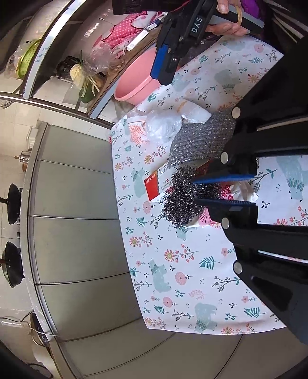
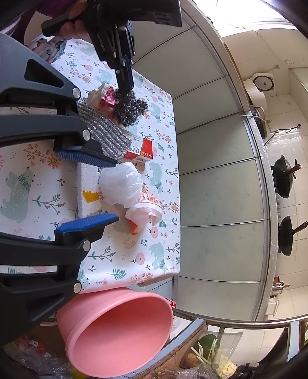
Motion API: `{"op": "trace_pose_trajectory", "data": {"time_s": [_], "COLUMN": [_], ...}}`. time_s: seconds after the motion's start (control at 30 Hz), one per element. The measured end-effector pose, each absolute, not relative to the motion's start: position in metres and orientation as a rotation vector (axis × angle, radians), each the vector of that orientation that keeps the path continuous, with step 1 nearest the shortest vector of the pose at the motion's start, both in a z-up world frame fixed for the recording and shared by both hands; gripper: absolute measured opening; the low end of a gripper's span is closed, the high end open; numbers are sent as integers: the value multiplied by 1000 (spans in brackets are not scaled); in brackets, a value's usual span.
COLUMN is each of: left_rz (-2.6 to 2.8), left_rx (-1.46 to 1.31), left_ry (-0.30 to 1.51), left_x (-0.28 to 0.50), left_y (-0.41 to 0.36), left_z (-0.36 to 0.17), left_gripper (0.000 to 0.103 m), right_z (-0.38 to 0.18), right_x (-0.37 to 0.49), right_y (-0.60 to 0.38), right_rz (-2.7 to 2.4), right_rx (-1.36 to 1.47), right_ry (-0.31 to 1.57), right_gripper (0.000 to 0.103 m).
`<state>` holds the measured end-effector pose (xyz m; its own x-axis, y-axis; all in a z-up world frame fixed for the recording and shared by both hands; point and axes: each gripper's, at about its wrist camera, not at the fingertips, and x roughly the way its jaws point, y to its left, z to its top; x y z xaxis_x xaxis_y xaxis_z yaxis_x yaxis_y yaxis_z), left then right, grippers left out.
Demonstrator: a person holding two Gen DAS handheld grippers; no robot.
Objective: Collect trash
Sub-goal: 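Close the left tool on the steel scouring pad while the right tool grasps the white bag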
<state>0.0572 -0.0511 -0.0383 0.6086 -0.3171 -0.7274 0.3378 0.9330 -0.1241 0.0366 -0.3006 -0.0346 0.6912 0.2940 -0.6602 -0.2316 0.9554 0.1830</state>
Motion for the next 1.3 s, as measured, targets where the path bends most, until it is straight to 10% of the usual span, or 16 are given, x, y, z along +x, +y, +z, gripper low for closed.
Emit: {"op": "trace_pose_trajectory", "data": {"time_s": [0.8,0.97,1.3], "left_rz": [-388,-390,-378], "left_rx": [-70,-70,-61], "left_ry": [810,809,776], "left_x": [52,52,48], "left_y": [-32,-32,-30], "left_z": [-26,-26,-14], "left_gripper": [9,9,9], "right_z": [-81,-76,-51], "right_x": [94,95,73], "right_y": [-274,-269,-268], "right_rz": [316,349,397], "right_rx": [148,100,62], "right_ry": [901,868,769], "right_gripper": [41,11,6]}}
